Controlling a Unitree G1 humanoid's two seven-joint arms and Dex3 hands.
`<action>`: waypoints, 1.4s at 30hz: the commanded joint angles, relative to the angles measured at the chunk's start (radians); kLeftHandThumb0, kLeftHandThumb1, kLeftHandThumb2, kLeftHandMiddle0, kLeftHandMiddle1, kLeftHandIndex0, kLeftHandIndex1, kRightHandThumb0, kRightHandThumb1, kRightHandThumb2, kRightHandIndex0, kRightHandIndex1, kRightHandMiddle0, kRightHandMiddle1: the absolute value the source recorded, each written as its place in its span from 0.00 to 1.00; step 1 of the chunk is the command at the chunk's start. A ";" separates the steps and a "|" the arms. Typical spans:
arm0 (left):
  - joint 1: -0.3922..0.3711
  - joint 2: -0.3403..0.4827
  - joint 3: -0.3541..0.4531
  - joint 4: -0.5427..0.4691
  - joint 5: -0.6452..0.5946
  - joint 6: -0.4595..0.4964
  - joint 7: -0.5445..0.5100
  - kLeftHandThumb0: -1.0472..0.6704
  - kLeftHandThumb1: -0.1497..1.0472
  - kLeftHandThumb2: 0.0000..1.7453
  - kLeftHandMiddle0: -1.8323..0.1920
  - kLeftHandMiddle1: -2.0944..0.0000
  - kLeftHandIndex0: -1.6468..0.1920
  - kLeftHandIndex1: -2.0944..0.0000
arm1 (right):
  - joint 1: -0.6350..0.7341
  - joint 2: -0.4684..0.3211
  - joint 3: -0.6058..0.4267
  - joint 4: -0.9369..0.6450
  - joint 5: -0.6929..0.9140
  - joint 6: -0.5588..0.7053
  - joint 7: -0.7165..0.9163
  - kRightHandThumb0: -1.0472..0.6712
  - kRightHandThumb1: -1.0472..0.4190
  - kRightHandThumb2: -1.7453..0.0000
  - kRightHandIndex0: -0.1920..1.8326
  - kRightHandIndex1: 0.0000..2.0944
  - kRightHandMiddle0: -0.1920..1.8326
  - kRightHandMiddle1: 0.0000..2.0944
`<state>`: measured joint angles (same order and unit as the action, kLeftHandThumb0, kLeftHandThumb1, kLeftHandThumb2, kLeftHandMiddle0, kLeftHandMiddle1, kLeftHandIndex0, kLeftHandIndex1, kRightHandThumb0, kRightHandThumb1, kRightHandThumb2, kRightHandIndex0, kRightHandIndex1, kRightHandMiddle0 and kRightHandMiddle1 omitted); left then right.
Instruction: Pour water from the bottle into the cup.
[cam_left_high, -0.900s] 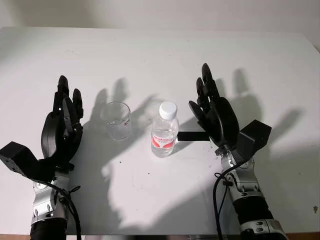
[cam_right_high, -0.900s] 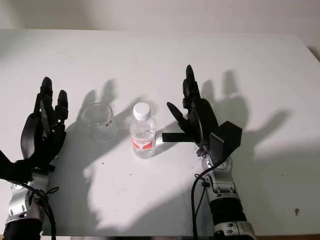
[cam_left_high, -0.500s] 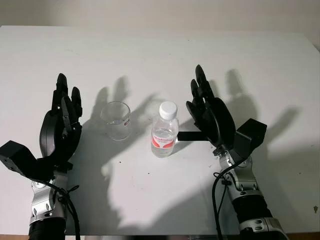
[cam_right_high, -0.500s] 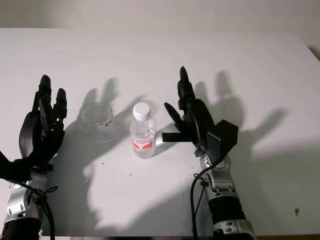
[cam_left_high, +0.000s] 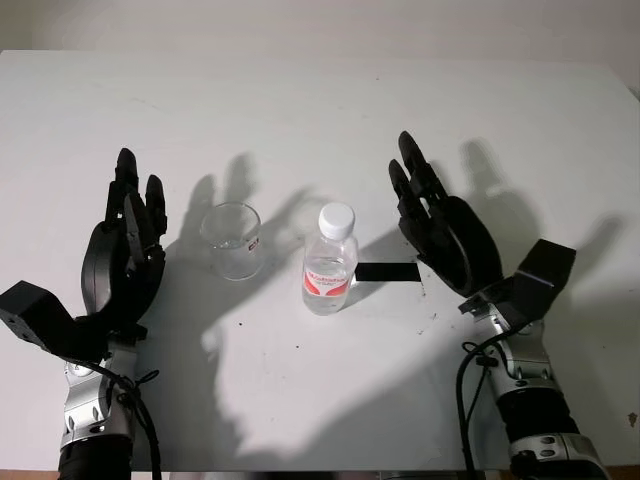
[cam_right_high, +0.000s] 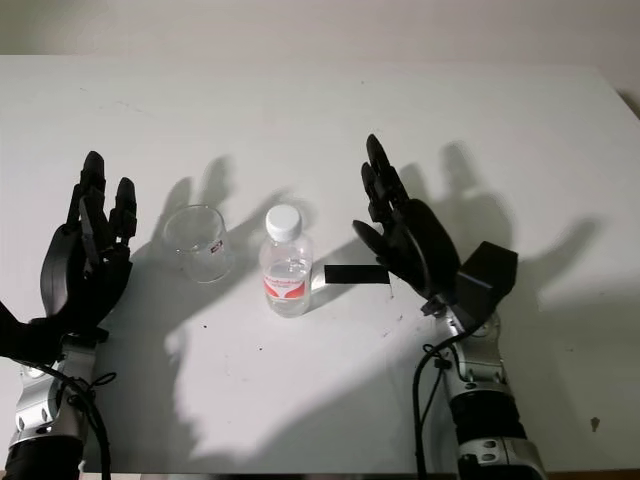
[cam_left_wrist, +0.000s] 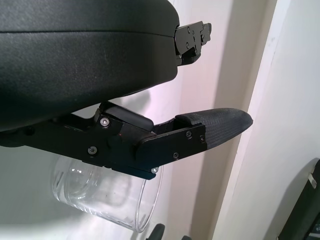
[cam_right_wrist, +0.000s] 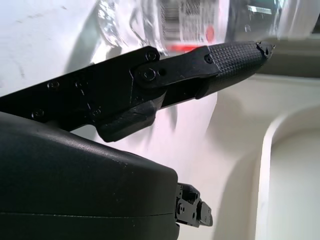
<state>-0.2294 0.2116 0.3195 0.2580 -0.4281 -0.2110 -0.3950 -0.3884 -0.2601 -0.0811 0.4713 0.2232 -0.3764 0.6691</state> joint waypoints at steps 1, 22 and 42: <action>-0.011 0.005 0.004 0.007 -0.005 0.003 -0.006 0.18 1.00 0.38 1.00 1.00 1.00 1.00 | 0.025 -0.036 0.011 -0.037 -0.003 -0.029 0.039 0.00 0.00 0.92 0.00 0.00 0.00 0.00; -0.041 -0.005 0.005 0.044 -0.001 -0.017 -0.009 0.18 1.00 0.37 1.00 1.00 1.00 1.00 | 0.107 0.122 0.228 -0.053 -0.158 0.012 -0.071 0.04 0.03 0.97 0.00 0.00 0.00 0.00; -0.039 -0.005 0.008 0.048 0.008 -0.033 -0.002 0.18 1.00 0.37 1.00 1.00 1.00 1.00 | 0.118 0.207 0.229 0.014 -0.130 -0.027 -0.149 0.19 0.10 0.97 0.06 0.68 0.07 0.59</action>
<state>-0.2641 0.2087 0.3272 0.3073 -0.4235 -0.2377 -0.3986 -0.3211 -0.0579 0.1435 0.4711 0.0885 -0.4163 0.5153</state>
